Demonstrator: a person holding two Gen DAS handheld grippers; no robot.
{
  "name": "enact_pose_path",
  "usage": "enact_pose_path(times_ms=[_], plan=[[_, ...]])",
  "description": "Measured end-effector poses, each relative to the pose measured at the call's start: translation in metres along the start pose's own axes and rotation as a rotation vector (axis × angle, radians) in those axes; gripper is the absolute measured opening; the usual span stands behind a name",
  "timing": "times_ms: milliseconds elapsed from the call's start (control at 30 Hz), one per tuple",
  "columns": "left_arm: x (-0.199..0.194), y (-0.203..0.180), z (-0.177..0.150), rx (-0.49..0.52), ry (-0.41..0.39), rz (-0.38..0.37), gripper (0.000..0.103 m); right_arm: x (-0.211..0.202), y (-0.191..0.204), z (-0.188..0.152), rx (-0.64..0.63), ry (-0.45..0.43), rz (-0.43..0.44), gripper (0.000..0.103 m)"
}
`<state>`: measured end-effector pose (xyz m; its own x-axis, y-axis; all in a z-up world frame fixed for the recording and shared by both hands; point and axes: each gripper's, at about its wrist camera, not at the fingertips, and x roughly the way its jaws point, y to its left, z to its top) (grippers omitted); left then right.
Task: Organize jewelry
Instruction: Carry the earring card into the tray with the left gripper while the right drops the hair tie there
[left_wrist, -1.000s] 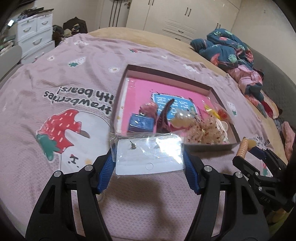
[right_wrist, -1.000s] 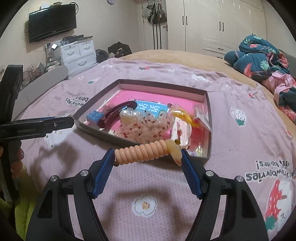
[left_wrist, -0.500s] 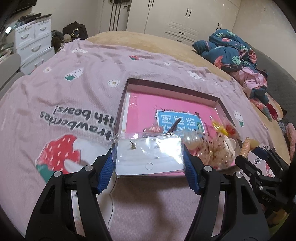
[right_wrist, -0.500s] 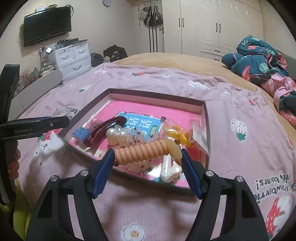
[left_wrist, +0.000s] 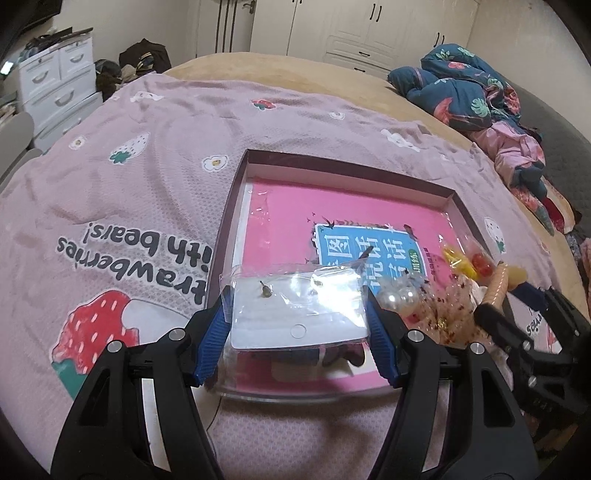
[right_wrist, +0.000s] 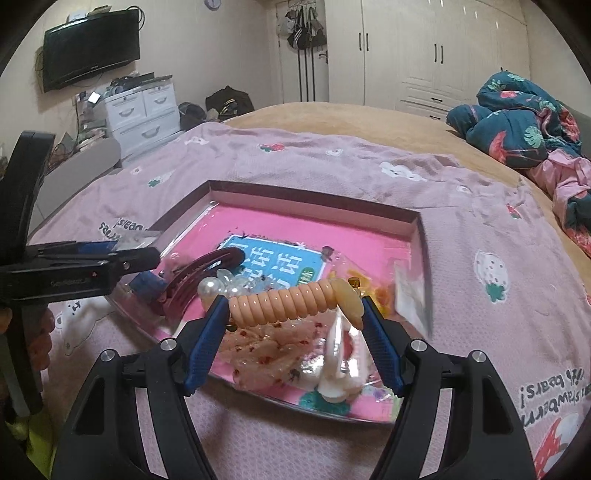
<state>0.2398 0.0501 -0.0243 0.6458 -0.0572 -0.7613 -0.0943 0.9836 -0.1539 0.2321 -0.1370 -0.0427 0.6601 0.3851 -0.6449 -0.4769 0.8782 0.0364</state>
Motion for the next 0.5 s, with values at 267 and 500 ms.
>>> enact_pose_path(times_ms=[267, 500], plan=[[0.01, 0.0, 0.005, 0.013, 0.008, 0.01, 0.059, 0.015, 0.014, -0.005, -0.027, 0.035, 0.037, 0.07], [0.018, 0.003, 0.005, 0.008, 0.022, 0.011, 0.06, 0.023, 0.023, -0.01, -0.037, 0.06, 0.052, 0.072]])
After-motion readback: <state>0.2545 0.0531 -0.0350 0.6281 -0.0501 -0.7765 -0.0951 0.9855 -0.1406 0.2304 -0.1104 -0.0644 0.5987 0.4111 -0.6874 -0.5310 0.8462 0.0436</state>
